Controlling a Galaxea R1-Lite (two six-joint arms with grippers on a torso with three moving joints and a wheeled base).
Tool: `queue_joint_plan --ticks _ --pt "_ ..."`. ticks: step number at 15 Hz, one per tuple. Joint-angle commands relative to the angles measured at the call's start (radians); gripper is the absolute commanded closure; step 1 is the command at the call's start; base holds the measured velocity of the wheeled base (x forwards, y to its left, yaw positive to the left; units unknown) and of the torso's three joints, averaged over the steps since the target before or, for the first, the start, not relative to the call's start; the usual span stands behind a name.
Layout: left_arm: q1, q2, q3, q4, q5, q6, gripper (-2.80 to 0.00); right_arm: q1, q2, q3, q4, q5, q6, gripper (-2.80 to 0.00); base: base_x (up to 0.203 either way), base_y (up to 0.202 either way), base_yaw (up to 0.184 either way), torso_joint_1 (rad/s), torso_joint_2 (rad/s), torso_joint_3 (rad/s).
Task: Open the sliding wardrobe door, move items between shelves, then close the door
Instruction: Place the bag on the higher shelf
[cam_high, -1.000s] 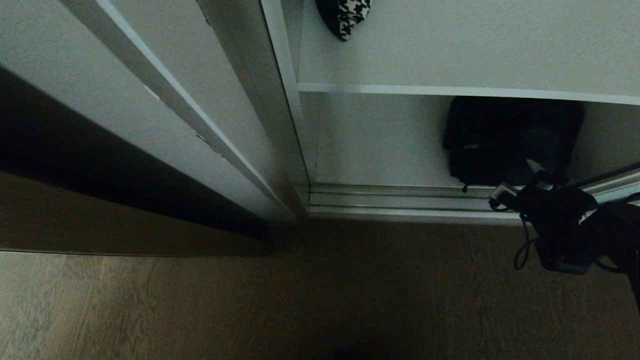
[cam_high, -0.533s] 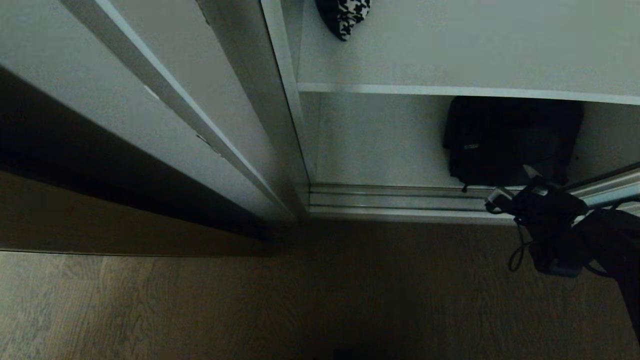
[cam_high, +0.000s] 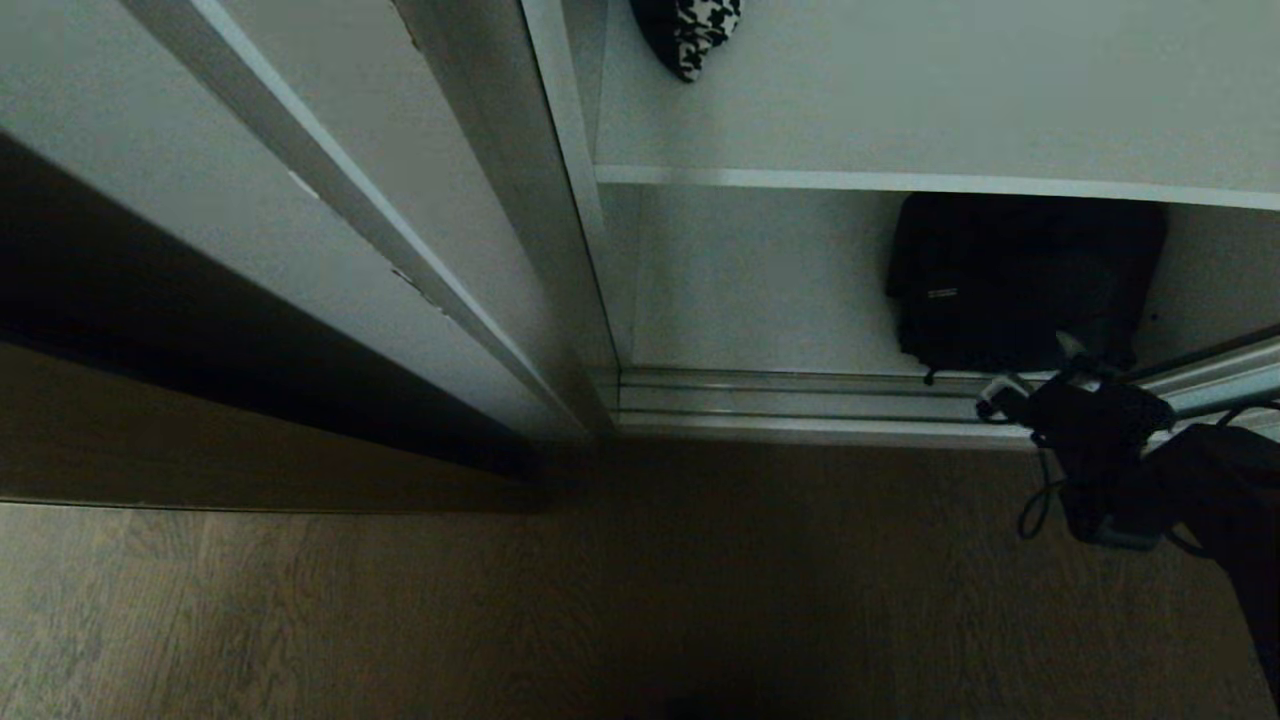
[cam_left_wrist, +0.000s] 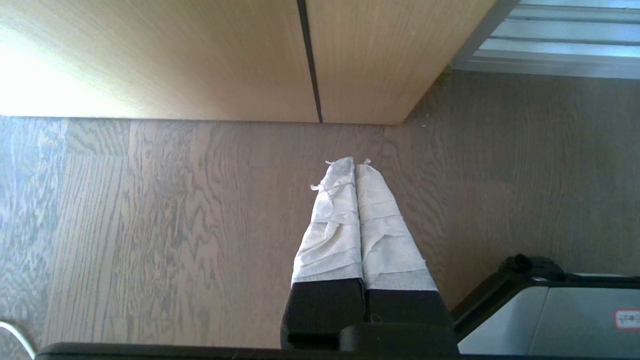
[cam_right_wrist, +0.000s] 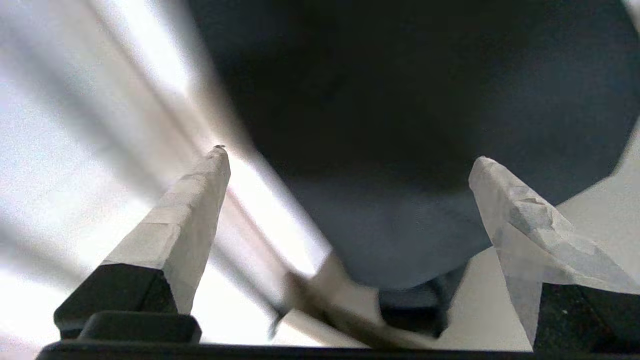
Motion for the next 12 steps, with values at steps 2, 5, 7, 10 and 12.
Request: queue_joint_plan --ticks 2,5,7,10,12 --pt "0.000 0.001 0.000 0.000 0.001 0.000 0.00 0.002 0.065 -0.133 0.025 -0.041 0.047 -2.80 0.000 0.000 0.000 0.000 0.00 0.000" --pt "0.000 0.001 0.000 0.000 0.001 0.000 0.00 0.001 0.097 -0.216 0.045 -0.047 0.082 -2.80 0.000 0.000 0.000 0.000 0.00 0.000" --pt "0.001 0.001 0.000 0.000 0.001 0.000 0.00 0.001 0.105 -0.229 0.051 -0.050 0.089 -2.80 0.000 0.000 0.000 0.000 0.00 0.000" --pt "0.001 0.001 0.000 0.000 0.001 0.000 0.00 0.010 0.072 -0.235 0.026 -0.051 0.140 -2.80 0.000 0.000 0.000 0.000 0.00 0.000" --pt "0.000 0.001 0.000 0.000 0.001 0.000 0.00 0.014 0.078 -0.233 0.027 -0.050 0.141 -2.80 0.000 0.000 0.000 0.000 0.00 0.000"
